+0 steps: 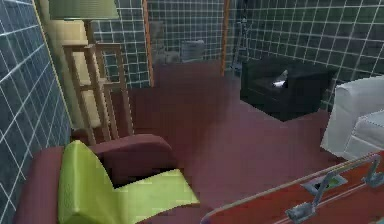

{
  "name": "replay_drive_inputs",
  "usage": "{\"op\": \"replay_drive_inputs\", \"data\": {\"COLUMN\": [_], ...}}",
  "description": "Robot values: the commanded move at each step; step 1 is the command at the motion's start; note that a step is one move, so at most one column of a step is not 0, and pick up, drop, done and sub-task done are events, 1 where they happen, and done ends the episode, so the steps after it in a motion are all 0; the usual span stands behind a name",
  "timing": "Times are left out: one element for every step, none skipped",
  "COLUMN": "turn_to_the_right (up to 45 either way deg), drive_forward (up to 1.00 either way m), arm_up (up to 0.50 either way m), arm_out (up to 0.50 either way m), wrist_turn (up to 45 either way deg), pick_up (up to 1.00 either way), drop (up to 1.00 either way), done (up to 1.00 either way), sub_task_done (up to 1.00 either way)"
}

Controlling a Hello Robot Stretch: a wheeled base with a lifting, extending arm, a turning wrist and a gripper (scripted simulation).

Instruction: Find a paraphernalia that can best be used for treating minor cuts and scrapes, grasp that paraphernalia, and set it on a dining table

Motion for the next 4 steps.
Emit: {"op": "replay_drive_inputs", "data": {"turn_to_the_right": [45.0,24.0,0.0,45.0], "drive_forward": [0.00,0.00,0.40,0.00], "arm_up": [0.00,0.00,0.00,0.00], "arm_out": [0.00,0.00,0.00,0.00], "wrist_turn": [0.0,0.0,0.0,0.0], "pick_up": [0.00,0.00,0.00,0.00], "drop": [0.00,0.00,0.00,0.00], "done": [0.00,0.00,0.00,0.00], "sub_task_done": [0.00,0.00,0.00,0.00]}}
